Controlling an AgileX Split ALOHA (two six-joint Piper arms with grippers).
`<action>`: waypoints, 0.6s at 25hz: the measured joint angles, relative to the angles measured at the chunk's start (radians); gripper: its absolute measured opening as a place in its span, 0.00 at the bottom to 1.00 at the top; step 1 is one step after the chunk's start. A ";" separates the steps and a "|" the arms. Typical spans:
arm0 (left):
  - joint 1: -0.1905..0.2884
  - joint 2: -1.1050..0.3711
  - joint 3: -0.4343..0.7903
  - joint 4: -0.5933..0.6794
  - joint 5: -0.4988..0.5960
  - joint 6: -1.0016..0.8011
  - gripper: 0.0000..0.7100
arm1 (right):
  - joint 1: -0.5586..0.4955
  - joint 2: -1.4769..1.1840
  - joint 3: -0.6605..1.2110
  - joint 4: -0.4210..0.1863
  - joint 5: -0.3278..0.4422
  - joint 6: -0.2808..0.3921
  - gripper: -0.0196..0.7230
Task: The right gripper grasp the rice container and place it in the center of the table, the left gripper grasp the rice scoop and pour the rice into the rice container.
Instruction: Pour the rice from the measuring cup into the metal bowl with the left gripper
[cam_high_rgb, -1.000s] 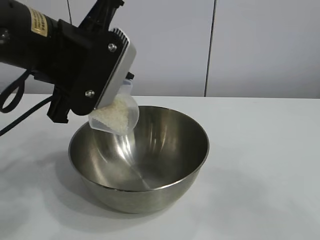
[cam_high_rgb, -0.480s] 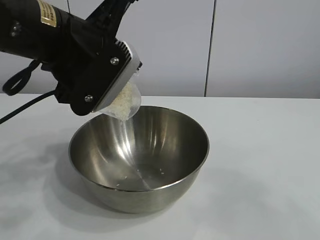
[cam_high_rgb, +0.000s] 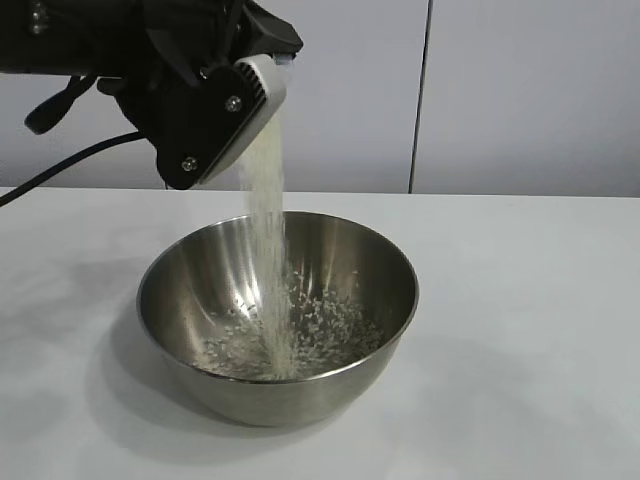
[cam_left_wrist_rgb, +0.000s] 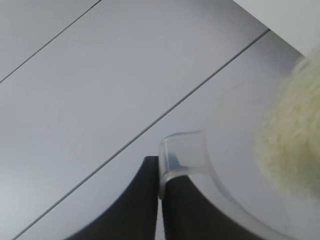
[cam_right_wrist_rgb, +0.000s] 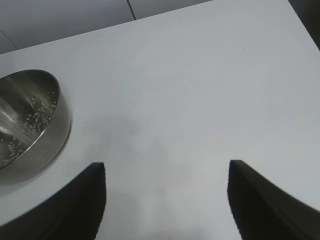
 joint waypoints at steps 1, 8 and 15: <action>0.000 0.000 0.000 -0.014 -0.019 0.024 0.01 | 0.000 0.000 0.000 0.000 0.000 0.000 0.66; 0.000 0.000 0.000 -0.118 -0.165 0.158 0.01 | 0.000 0.000 0.000 0.000 0.000 0.000 0.66; 0.000 0.000 0.048 -0.143 -0.177 0.044 0.01 | 0.000 0.000 0.000 0.000 0.000 0.000 0.66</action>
